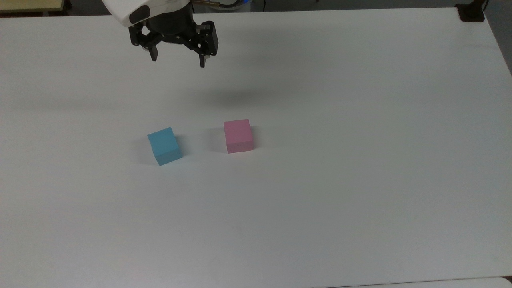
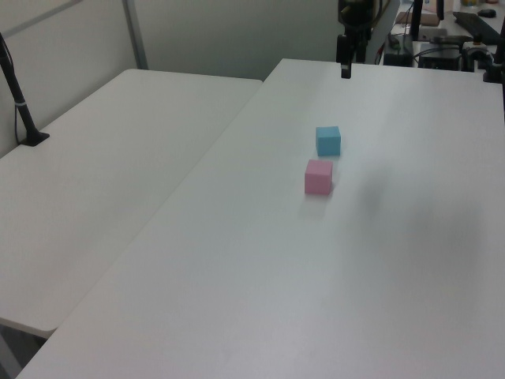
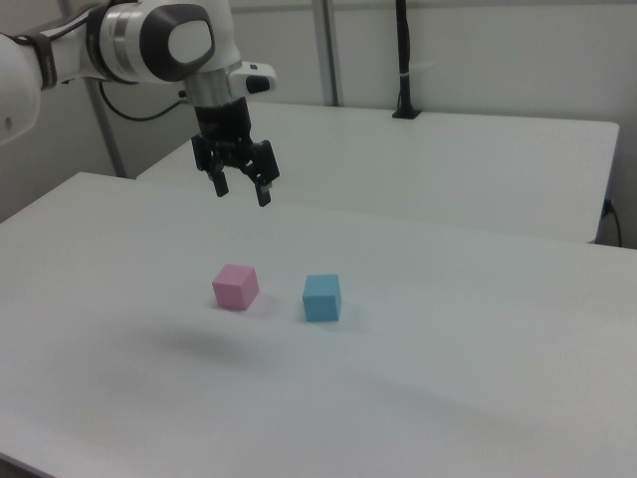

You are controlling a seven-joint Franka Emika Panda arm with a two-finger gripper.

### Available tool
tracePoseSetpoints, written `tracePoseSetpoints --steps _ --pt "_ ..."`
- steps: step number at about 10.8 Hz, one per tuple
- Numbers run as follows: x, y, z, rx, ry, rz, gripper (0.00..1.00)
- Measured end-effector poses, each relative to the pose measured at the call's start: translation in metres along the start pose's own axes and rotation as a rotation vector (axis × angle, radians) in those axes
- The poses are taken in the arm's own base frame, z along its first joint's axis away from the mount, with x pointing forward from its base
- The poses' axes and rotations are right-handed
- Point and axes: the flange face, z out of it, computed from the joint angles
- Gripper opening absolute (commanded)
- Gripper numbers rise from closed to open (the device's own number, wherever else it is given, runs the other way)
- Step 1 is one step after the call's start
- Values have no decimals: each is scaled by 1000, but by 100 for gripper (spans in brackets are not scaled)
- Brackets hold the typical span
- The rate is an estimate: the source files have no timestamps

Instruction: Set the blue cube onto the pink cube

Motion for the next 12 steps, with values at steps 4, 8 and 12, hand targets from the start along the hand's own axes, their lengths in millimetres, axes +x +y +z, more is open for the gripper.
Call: tracePoseSetpoints --steps 4,8,12 --pt "14 5 24 2 -3 -140 100" --pt "56 62 112 -10 25 -238 100" --pt "75 59 194 -53 0 -287 100"
